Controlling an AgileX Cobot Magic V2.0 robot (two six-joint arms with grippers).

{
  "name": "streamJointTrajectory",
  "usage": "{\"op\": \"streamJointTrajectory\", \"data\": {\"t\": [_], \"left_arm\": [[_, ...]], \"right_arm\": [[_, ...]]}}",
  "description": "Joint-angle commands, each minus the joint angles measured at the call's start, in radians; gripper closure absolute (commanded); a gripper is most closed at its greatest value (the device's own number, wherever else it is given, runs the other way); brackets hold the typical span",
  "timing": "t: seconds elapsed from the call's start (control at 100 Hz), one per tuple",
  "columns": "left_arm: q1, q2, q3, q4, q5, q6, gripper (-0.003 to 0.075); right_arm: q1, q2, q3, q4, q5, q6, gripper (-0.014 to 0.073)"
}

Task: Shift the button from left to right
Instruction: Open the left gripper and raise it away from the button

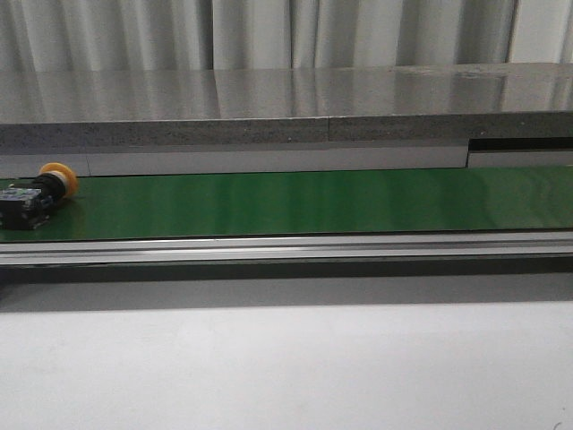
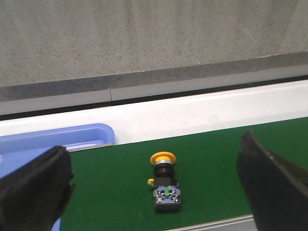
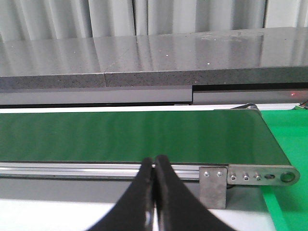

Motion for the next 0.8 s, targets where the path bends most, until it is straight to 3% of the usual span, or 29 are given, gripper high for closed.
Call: {"op": "streamJointTrajectory", "data": {"t": [0.0,0.39,0.5,0.79], "left_arm": [[-0.008,-0.099,0.055,-0.02,-0.119,0.0,0.005],[-0.008,-0.521,0.425,-0.029,-0.265,0.001,0.005],[-0.008,-0.586,0.468,-0.029,-0.326,0.001,0.005],[-0.008,-0.602,0.48,-0.029,-0.322,0.001,0.005]], "right_arm": [[-0.004,-0.017,-0.017,-0.001,-0.082,-0.003,0.066],[-0.004,-0.017,-0.017,-0.001,-0.082,-0.003,0.066],[-0.004,-0.017,-0.017,-0.001,-0.082,-0.003,0.066],[-0.004,-0.017,-0.017,-0.001,-0.082,-0.003,0.066]]}}
